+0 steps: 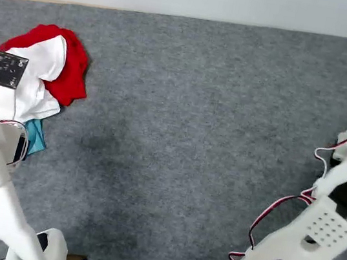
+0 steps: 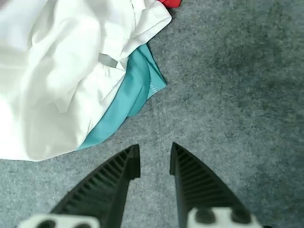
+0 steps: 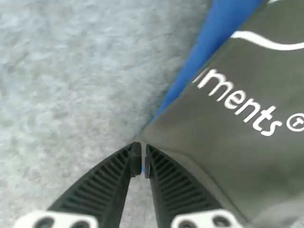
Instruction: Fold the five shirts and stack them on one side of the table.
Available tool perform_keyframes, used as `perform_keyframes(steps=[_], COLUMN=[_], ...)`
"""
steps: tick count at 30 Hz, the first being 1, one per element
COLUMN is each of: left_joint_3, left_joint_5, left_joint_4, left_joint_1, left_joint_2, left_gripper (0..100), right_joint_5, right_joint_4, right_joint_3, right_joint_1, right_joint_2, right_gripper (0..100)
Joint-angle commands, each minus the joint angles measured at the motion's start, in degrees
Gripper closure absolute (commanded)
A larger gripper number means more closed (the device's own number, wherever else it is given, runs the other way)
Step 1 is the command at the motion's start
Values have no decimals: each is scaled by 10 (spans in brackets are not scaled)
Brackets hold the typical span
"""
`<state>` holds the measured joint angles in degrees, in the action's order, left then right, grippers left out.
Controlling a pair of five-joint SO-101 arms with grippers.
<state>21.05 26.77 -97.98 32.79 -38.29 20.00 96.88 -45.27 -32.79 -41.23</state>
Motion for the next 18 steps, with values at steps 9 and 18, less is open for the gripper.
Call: perform_keyframes(steps=[9,18], left_joint_3=[-2,-2], left_joint_5=[-4,-4], left_joint_4=[10,12], left_joint_1=[-3,-4], left_joint_2=[-7,-7], left_gripper=[885,885], right_joint_5=[-5,9], right_joint_4=[24,59], right_joint_3=[-18,-62], right_joint_1=[27,-47], right_joint_2=[-89,44], right_gripper=[983,980])
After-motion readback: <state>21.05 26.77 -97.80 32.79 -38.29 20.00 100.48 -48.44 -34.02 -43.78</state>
